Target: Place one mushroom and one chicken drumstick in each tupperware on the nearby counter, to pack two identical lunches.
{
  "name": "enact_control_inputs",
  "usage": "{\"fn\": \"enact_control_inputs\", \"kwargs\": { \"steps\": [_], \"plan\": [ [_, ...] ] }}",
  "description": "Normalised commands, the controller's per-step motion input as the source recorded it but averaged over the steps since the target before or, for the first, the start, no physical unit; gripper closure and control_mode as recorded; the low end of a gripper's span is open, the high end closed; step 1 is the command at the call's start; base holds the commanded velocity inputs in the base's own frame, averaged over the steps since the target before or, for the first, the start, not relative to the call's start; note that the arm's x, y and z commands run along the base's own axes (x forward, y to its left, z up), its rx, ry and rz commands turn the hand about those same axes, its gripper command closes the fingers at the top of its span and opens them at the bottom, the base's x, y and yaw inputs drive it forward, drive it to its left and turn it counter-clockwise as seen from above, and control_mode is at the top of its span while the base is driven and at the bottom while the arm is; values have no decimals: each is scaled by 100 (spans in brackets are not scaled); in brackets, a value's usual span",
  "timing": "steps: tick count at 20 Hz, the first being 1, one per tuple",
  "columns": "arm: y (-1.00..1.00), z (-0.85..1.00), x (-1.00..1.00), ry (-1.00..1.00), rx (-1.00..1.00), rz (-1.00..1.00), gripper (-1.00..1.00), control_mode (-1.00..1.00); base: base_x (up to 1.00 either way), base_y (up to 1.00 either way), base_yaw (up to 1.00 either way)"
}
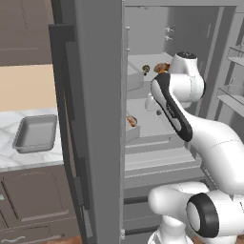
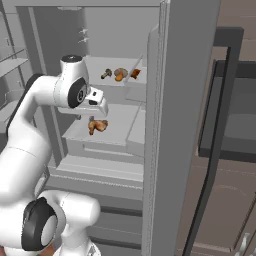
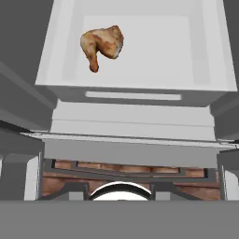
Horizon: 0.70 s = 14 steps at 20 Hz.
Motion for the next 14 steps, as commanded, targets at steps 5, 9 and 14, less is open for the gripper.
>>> {"fn": "enact_control_inputs", "kwargs": {
  "steps": [5,9,14],
  "plan": [
    [0,1,-15,-9,0,0,-100,-100,0,0,0],
    [0,1,-29,-17,0,0,-100,-100,0,0,0],
    [4,-4,-18,-2,0,0,-100,-100,0,0,0]
  ]
}}
